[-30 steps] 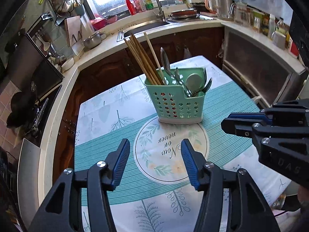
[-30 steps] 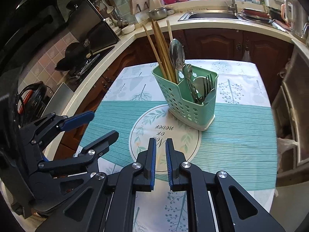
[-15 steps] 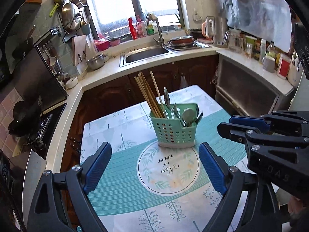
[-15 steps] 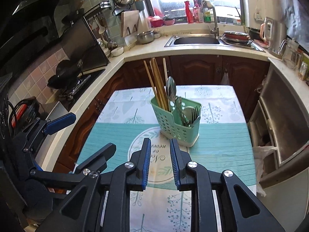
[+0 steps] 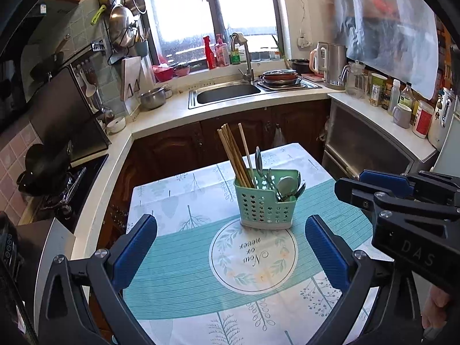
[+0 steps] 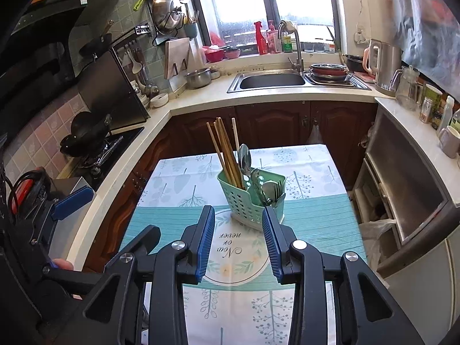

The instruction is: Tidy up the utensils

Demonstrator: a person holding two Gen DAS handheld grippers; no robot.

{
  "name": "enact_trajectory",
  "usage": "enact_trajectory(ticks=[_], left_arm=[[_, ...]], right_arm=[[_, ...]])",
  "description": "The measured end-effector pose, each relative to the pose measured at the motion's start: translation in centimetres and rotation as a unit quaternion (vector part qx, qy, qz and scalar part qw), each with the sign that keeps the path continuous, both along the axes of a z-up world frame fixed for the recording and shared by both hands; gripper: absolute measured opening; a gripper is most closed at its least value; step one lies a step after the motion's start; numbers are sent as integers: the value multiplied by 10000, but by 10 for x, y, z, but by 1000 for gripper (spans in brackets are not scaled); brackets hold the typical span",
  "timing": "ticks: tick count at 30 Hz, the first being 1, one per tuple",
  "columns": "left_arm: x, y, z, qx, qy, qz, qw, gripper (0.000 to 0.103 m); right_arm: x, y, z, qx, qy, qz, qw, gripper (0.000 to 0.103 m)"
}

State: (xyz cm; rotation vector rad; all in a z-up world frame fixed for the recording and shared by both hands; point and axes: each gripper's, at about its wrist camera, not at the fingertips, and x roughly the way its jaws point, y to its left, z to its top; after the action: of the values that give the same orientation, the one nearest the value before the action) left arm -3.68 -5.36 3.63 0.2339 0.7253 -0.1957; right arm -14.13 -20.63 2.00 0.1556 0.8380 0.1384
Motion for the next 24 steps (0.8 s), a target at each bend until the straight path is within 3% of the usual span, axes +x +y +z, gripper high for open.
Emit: enact_trajectory(ticks=[13, 24], left_arm=[[4, 21, -12, -198, 278, 290, 9990, 102], [4, 28, -10, -408, 194, 414, 9981, 102]], right_arm=[[13, 2, -17, 45, 246, -101, 9996, 35], [19, 8, -26, 40, 333, -17, 9994, 35]])
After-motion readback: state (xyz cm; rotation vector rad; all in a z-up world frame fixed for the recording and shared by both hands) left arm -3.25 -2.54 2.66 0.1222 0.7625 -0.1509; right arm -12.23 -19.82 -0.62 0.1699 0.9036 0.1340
